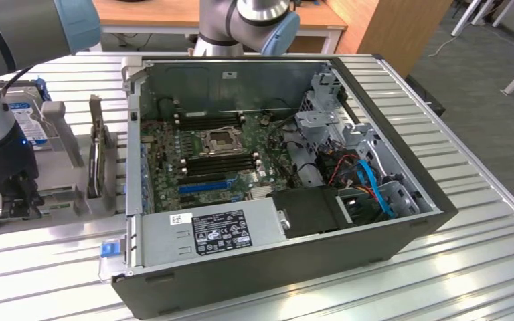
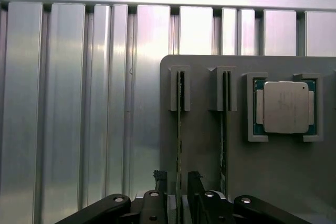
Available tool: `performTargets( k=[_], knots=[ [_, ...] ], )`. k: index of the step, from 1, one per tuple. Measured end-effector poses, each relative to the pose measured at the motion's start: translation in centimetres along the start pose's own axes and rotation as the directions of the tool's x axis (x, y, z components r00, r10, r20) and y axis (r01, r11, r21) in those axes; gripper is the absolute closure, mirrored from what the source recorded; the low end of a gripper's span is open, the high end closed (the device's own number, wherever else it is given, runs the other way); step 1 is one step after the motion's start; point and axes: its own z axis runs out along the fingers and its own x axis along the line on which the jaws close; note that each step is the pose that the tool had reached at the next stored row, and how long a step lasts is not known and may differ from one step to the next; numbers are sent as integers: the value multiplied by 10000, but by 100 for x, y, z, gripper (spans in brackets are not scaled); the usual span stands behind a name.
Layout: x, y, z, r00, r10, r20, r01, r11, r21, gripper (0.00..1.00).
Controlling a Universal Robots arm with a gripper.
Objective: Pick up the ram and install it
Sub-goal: 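Pick up the ram and move it above insertion slot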
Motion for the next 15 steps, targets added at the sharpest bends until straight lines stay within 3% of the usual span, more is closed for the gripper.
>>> performTargets(
  k=[5,6,15],
  knots=[
    [0,0,1,10000,0,1,0,10000,1,72],
    [0,0,0,10000,0,1,0,10000,0,79],
    [0,0,0,10000,0,1,0,10000,1,79]
  ],
)
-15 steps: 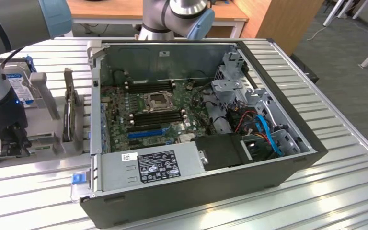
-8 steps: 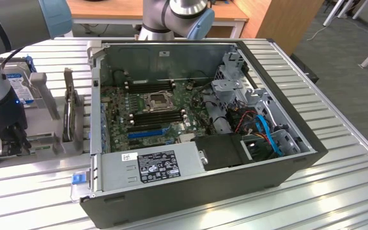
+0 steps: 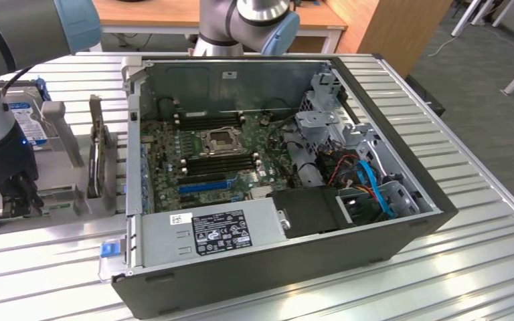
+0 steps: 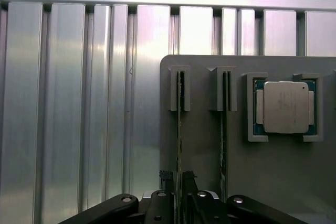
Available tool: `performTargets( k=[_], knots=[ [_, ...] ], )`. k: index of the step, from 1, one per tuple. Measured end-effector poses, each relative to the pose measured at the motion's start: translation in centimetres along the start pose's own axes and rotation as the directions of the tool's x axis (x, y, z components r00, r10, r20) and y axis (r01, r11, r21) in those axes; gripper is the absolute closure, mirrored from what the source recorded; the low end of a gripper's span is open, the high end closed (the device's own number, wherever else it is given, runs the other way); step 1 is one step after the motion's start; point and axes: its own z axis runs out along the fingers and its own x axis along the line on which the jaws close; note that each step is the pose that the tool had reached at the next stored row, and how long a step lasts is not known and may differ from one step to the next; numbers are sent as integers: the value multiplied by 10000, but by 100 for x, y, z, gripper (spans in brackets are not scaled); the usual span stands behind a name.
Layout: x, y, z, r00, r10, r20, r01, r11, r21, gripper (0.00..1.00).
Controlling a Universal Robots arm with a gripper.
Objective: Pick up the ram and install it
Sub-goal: 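Pick up the ram and move it above insertion slot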
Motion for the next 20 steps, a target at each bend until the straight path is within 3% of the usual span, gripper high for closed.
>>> performTargets(
  k=[5,6,20],
  knots=[
    [0,0,0,10000,0,0,0,10000,0,80],
    [0,0,0,10000,1,0,-1,10000,0,87],
    [0,0,0,10000,0,0,0,10000,0,88]
  ],
)
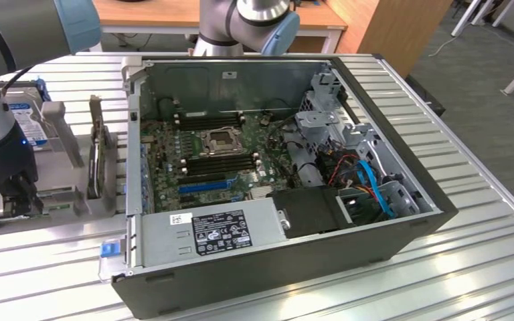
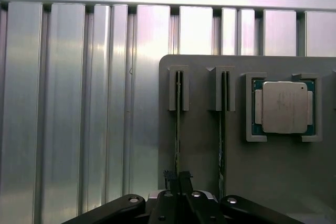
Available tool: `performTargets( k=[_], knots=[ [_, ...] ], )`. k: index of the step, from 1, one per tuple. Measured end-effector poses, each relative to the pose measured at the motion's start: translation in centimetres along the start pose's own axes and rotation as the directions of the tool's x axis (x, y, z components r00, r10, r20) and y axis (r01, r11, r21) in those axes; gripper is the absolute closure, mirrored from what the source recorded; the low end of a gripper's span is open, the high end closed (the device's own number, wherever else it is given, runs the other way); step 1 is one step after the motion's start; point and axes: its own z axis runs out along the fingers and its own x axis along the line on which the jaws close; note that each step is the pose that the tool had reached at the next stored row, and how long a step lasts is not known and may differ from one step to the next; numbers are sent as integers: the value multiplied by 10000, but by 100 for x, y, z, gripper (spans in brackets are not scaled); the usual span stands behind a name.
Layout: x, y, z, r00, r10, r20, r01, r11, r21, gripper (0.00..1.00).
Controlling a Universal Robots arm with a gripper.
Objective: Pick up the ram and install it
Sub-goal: 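Pick up the ram and move it above insertion slot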
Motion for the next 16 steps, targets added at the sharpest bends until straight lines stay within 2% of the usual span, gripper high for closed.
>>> performTargets(
  k=[9,16],
  knots=[
    [0,1,-28,10000,0,0,0,10000,0,88],
    [-1,5,-110,10000,0,0,0,10000,0,88]
  ],
)
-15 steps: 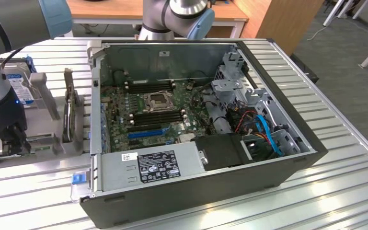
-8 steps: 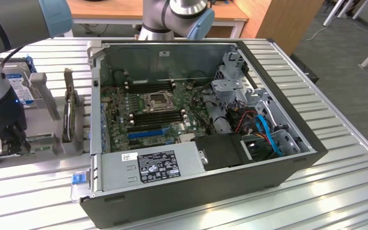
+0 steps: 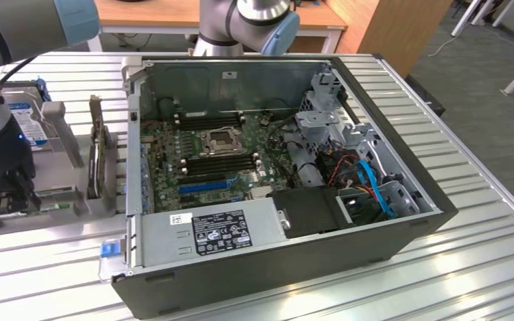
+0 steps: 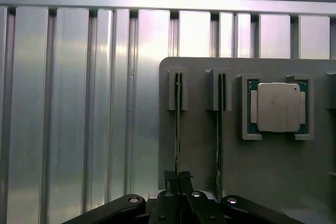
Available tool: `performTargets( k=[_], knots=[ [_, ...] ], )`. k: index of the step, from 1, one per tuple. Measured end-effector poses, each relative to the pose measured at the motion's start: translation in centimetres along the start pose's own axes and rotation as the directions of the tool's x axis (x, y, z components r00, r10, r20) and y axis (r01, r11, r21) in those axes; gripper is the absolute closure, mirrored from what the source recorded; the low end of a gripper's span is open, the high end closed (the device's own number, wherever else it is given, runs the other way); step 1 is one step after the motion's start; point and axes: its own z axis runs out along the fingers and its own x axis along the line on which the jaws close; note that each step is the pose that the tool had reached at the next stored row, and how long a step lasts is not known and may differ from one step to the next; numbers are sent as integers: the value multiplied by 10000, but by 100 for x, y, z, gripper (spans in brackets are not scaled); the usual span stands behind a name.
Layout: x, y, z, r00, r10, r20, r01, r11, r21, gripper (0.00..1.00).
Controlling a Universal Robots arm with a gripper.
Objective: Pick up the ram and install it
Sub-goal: 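Pick up the ram and move it above insertion slot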
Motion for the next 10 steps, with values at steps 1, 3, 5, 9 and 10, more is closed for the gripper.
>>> performTargets(
  k=[1,3,5,9,10],
  knots=[
    [0,0,-14,10000,0,-1,0,10000,0,88],
    [0,2,-41,10000,0,0,0,10000,1,88],
    [0,3,-69,10000,-1,0,1,10000,1,88],
    [-1,5,-124,10000,0,-1,0,10000,0,88],
    [-1,6,-138,10000,0,-1,0,10000,1,88]
  ],
)
